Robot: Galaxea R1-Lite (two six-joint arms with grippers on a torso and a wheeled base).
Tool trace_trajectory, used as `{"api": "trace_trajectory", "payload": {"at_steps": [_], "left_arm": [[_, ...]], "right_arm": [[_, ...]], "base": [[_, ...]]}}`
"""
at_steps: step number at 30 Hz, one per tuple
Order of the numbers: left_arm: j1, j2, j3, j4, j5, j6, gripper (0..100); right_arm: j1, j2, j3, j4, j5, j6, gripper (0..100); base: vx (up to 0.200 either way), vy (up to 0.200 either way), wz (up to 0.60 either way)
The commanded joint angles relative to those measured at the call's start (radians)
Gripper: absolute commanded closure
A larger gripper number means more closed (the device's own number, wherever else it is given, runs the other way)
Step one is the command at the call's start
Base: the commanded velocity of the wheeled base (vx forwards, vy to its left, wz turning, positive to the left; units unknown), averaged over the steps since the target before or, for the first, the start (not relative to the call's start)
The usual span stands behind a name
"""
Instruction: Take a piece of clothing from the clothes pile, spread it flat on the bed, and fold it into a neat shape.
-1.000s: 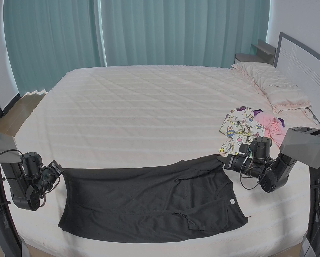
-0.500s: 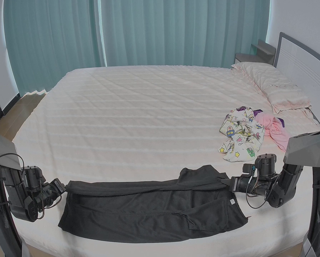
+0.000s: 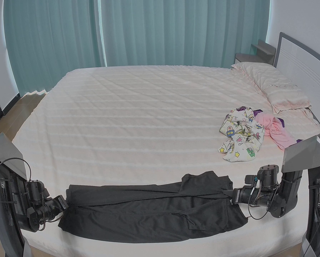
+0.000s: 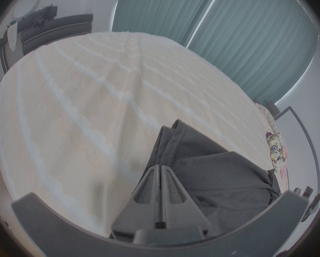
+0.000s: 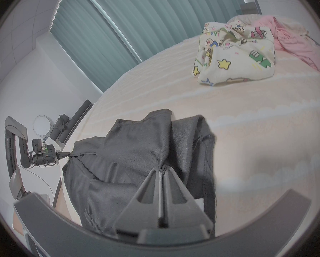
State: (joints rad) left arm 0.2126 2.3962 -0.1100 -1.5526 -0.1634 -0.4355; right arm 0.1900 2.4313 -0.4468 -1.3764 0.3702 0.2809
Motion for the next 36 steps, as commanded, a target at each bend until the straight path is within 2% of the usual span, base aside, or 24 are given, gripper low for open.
{"api": "trace_trajectory", "payload": {"at_steps": [1, 10, 20, 21, 23, 24, 30, 35, 36], "left_arm": [[0.013, 0.037, 0.032, -0.018, -0.022, 0.004, 100], [0.021, 0.035, 0.053, -0.018, -0.042, 0.008, 100], [0.021, 0.037, 0.055, -0.018, -0.042, 0.009, 100], [0.022, 0.037, 0.055, -0.018, -0.044, 0.009, 0], [0.022, 0.038, 0.056, -0.018, -0.044, 0.011, 0], [0.022, 0.037, 0.056, -0.018, -0.044, 0.009, 0], [0.057, 0.009, 0.073, -0.018, -0.050, 0.004, 0], [0.163, -0.051, 0.107, -0.018, -0.168, -0.042, 0], [0.163, -0.051, 0.107, -0.018, -0.168, -0.042, 0]], "right_arm": [[-0.004, 0.020, 0.026, -0.006, 0.009, -0.002, 100], [-0.038, 0.028, 0.076, -0.059, 0.012, -0.015, 100], [-0.032, 0.049, 0.129, -0.125, 0.016, -0.031, 100], [-0.030, 0.051, 0.129, -0.124, 0.016, -0.031, 100], [-0.030, 0.052, 0.129, -0.124, 0.016, -0.031, 100], [-0.030, 0.052, 0.129, -0.125, 0.016, -0.031, 0], [-0.038, 0.022, 0.160, -0.147, 0.016, -0.028, 0], [-0.080, -0.029, 0.194, -0.187, 0.021, -0.019, 0], [-0.080, -0.029, 0.194, -0.187, 0.021, -0.019, 0]], "base": [[0.000, 0.000, 0.00], [0.000, 0.000, 0.00], [0.000, 0.000, 0.00], [0.000, 0.000, 0.00], [0.000, 0.000, 0.00], [0.000, 0.000, 0.00], [0.000, 0.000, 0.00], [0.000, 0.000, 0.00], [0.000, 0.000, 0.00]]}}
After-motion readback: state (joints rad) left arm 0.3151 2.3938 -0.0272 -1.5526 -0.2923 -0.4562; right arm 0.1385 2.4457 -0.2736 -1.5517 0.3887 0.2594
